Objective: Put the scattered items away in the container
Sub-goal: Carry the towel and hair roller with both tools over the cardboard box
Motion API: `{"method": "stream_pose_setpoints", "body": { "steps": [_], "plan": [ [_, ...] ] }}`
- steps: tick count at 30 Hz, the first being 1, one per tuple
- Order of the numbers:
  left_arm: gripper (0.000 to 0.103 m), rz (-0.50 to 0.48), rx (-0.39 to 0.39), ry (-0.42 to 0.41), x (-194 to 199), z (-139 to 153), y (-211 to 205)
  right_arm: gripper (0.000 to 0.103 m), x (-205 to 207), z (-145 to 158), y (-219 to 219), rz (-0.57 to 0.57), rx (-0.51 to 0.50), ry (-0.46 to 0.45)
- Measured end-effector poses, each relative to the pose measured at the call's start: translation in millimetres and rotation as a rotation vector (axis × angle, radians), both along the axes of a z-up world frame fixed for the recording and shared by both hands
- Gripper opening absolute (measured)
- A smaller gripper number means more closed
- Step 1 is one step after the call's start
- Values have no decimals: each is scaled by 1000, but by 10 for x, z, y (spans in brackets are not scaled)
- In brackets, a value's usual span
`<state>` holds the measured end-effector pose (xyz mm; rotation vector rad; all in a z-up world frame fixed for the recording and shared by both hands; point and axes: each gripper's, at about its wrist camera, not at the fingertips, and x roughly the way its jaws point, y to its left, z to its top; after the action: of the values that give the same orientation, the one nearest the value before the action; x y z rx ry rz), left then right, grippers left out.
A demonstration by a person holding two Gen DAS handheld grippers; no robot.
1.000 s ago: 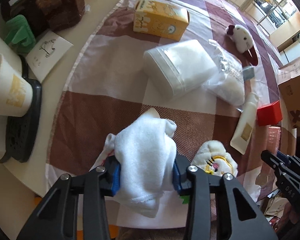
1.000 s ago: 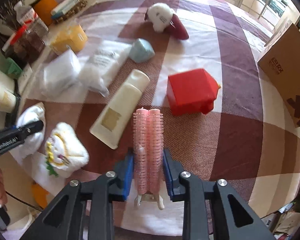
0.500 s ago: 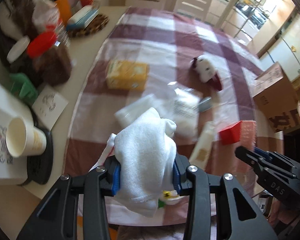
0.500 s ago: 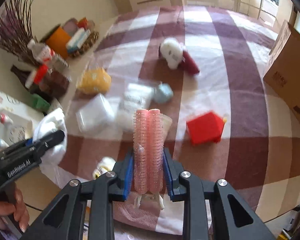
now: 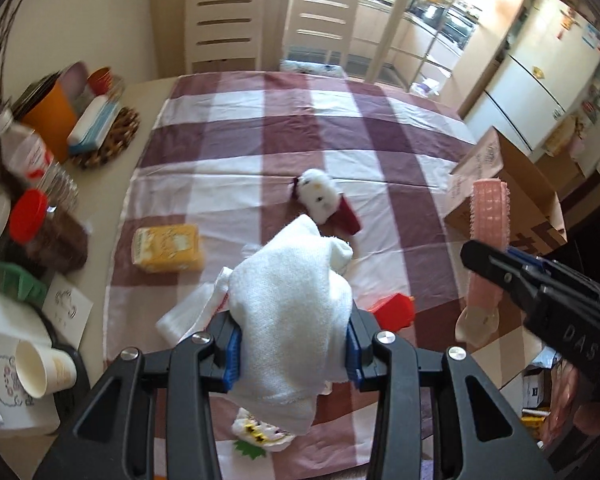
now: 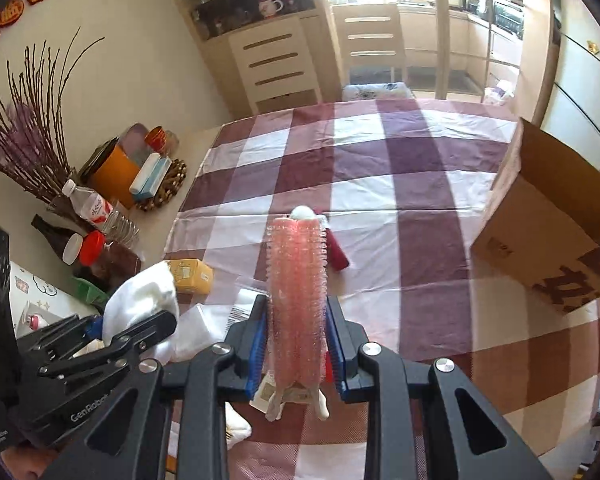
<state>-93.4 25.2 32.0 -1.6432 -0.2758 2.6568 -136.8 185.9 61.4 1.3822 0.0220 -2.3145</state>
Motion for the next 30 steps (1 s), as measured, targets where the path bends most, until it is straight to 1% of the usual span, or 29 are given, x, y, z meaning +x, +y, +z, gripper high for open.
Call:
{"method": "stream_pose_setpoints", "body": {
  "steps": [3,6,11,15,23,30],
  "plan": [
    [41,-25,3,1,-43,25,144,27,40,12,117,-21,-5,-12],
    [41,-47,6,-3,-79,22,294,27,44,-1,267,-58,-41,-48],
    [41,-68,4,-6,-111,24,501,28,29,41,419,-78,-46,-32],
    [41,-74,-2,-12,-133,10,635,28,15,21,528,-88,-25,-23],
    [41,-90,-13,-34,-174,-55,905,28,51,-137,743,-91,5,-59],
    [41,-112,-19,-41,-250,-76,1171,28,-3,-156,1014,-116,15,-61]
  ]
}}
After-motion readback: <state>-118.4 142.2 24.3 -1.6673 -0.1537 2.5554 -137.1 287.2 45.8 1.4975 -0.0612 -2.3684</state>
